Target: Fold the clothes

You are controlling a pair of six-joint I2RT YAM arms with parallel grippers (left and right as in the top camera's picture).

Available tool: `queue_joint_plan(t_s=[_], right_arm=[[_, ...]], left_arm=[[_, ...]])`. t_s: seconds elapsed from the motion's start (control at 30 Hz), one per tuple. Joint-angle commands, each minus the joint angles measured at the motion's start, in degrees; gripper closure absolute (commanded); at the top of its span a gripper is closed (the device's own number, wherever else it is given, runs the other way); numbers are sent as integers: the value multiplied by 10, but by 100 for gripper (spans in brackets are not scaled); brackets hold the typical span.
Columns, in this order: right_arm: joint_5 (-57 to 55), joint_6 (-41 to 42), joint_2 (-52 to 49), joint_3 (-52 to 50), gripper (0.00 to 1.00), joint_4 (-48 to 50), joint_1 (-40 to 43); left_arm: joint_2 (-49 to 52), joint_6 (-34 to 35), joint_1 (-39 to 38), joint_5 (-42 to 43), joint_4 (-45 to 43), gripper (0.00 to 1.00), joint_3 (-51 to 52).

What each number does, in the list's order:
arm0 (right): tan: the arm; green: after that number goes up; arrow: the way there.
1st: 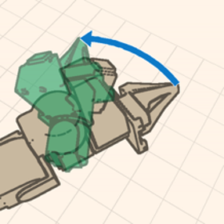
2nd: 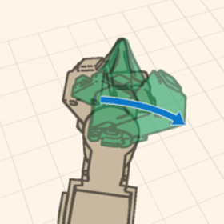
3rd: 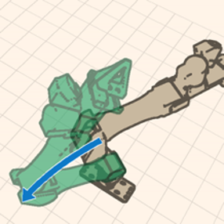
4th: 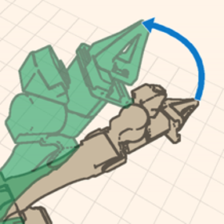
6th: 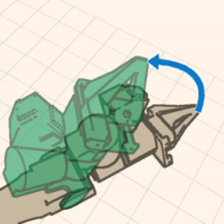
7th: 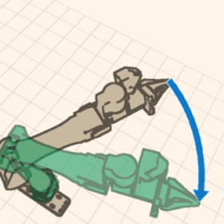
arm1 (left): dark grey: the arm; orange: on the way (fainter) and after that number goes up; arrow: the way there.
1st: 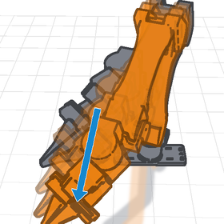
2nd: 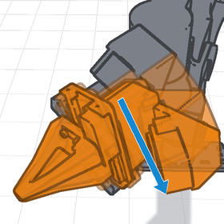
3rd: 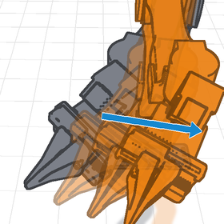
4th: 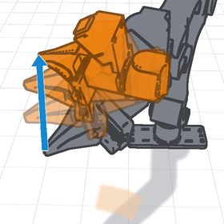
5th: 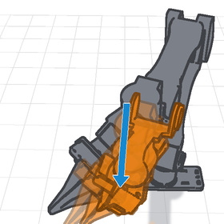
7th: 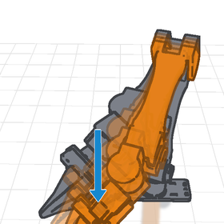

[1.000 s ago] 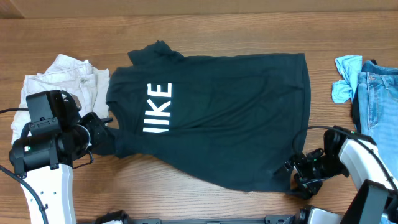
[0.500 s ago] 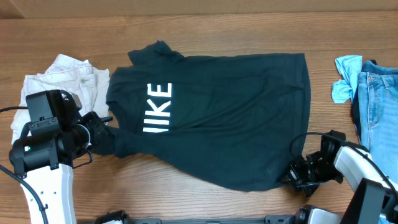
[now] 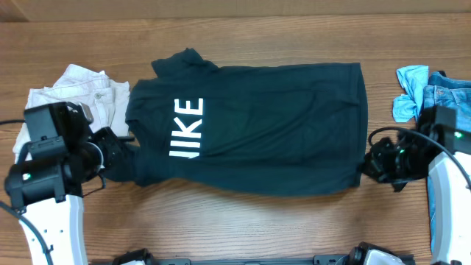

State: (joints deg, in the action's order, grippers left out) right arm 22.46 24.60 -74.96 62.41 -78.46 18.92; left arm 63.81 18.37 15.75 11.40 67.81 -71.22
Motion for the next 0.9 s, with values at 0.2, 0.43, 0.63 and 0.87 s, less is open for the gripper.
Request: queue_joint_plan(t_s=[0.2, 0.43, 0.63, 0.87], right_arm=[[-80, -39, 9, 70, 96, -10, -3], [-69, -38, 7, 56, 38, -3, -3], [-15, -39, -16, -11, 35, 5, -3], [59, -38, -16, -172, 39, 92, -38]], left_arm=[[-3, -60, -4, -4, 30, 96, -123], [-2, -66, -4, -4, 42, 96, -123], [-2, -69, -4, -4, 46, 96, -123], [-2, -73, -4, -4, 46, 96, -123]])
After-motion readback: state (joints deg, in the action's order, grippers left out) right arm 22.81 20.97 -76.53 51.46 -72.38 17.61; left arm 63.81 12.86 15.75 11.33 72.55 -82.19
